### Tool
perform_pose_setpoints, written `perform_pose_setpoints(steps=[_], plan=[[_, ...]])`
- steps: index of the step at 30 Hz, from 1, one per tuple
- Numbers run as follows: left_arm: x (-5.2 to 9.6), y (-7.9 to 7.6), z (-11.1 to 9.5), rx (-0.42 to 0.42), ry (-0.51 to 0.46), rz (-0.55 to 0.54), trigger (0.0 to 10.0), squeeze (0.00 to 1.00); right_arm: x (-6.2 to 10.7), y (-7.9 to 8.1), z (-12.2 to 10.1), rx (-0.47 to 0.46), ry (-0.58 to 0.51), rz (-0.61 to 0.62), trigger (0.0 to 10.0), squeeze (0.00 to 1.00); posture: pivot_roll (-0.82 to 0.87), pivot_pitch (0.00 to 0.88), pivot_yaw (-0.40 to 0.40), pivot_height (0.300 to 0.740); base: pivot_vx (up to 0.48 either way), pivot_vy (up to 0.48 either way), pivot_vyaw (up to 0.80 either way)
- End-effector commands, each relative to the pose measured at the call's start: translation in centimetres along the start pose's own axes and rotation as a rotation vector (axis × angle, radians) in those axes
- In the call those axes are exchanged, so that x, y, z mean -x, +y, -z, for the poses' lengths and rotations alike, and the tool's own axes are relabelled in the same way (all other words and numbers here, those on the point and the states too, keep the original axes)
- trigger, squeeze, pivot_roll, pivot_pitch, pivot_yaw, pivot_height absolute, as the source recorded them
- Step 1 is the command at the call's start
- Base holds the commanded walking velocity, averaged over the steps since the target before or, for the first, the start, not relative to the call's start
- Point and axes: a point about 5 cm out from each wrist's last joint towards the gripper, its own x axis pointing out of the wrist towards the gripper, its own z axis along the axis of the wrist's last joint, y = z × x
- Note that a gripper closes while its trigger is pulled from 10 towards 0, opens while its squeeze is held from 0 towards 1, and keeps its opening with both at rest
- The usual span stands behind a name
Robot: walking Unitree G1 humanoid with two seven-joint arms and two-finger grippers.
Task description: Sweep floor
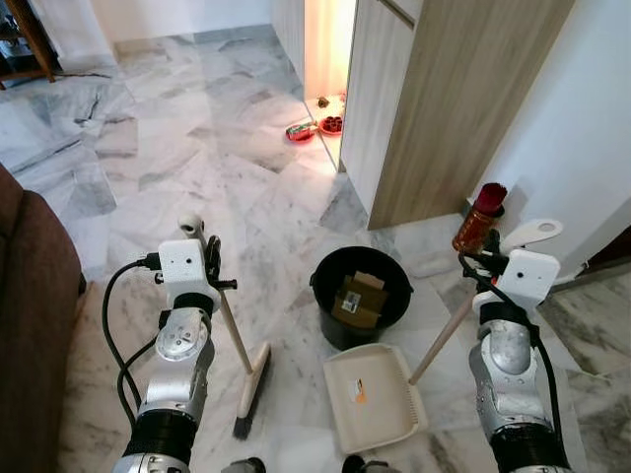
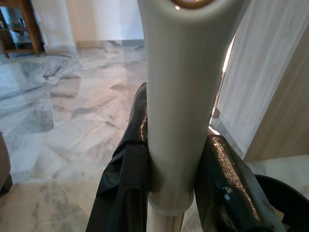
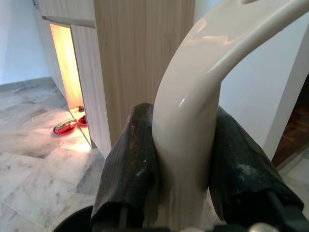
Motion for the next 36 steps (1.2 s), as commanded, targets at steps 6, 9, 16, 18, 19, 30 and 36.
perform_pose_setpoints(steps=[6,9,16,18,19,30,36], plan=[[-0.3,0.15,-0.87,-0.021,-0.046,0.0,10.0,0.0,-0.1,0.0,-0.28,-0.01,-0.022,0.003,10.0,0.0,0.02,0.17,-0.011,0.74,-0.256,0.0,0.0],[-0.34,0.13,-0.91,-0.022,-0.048,0.001,10.0,0.0,-0.12,0.01,-0.3,-0.012,-0.024,0.003,10.0,0.0,0.02,0.171,-0.011,0.74,-0.256,0.0,0.0],[-0.33,0.13,-0.92,-0.023,-0.048,0.0,10.0,0.0,-0.15,0.07,-0.27,-0.011,-0.022,0.0,10.0,0.0,0.03,0.172,-0.015,0.74,-0.256,0.0,0.0],[-0.32,0.13,-0.91,-0.023,-0.048,-0.001,10.0,0.0,-0.18,0.11,-0.24,-0.012,-0.02,-0.002,10.0,0.0,0.03,0.17,-0.016,0.74,-0.253,0.0,0.0],[-0.32,0.14,-0.9,-0.023,-0.048,-0.001,10.0,0.0,-0.19,0.12,-0.22,-0.012,-0.019,-0.002,10.0,0.0,0.03,0.17,-0.016,0.74,-0.244,0.0,0.0],[-0.33,0.12,-0.84,-0.022,-0.047,-0.005,10.0,0.0,-0.12,-0.01,0.18,-0.006,-0.006,-0.008,10.0,0.0,0.03,0.164,-0.021,0.74,-0.156,0.0,0.0],[-0.34,0.14,-0.83,-0.024,-0.048,-0.007,10.0,0.0,-0.12,-0.06,0.25,-0.006,-0.005,-0.01,10.0,0.0,0.03,0.164,-0.022,0.74,0.0,0.0,0.0]])
